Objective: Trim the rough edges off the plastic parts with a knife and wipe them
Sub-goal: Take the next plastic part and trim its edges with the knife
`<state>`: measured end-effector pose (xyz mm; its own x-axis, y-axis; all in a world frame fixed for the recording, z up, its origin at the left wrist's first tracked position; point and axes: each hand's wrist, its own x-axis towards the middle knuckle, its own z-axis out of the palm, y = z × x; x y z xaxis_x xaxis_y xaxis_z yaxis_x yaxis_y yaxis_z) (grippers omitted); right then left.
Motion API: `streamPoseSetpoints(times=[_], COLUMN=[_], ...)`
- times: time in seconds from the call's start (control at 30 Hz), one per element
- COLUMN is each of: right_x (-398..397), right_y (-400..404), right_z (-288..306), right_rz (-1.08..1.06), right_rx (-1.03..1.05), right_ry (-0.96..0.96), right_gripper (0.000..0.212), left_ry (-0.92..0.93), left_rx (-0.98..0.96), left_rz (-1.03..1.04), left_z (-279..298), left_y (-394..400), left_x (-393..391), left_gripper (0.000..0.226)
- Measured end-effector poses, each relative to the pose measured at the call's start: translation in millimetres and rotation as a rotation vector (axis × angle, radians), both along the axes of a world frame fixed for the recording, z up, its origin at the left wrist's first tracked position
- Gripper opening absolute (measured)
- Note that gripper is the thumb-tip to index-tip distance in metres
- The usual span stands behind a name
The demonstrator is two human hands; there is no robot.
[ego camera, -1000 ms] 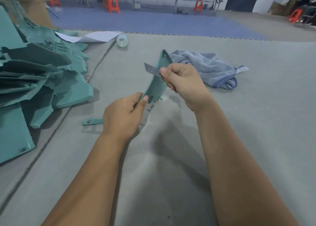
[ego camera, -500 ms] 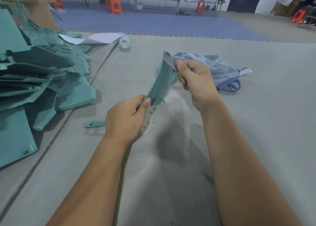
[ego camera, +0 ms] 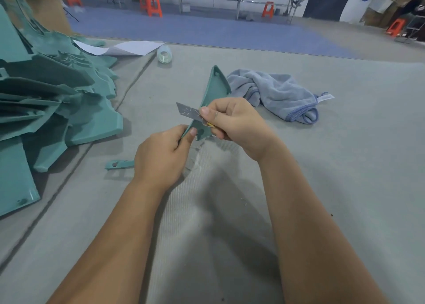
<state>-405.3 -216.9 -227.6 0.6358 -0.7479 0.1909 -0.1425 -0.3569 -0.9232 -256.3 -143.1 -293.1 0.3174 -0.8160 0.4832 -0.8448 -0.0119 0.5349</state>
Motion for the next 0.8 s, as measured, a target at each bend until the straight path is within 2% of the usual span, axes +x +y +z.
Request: streamPoseSetpoints(times=[0.17,0.43,0.7,0.8], right_x=[-2.8,3.9,11.7,13.4], right_y=[-3.2,-6.8,-7.4,-11.8], right_z=[-3.4,-2.8,-4.9,-1.3], right_rz=[-0.015,-0.195,-0.25,-0.327], right_rx=[0.009,-0.22,-0.233,-0.237], right_ry=[0.066,0.16,0.145,0.067], right_gripper=[0.03,0.03,0.034,0.03], left_ry=[0.012,-0.072,-0.053,-0.061], left_rx=[0.018,0.029,0.031,0.029], left_rz=[0.023,0.058,0.078,0.049], left_z=[1.7,2.5,1.7,1.8], left_y=[-3.2,-3.3,-4.2,-2.7], left_x=[-0.7,-1.2,-0.3,-1.0], left_gripper=[0.047,0.047,0.048,0.048])
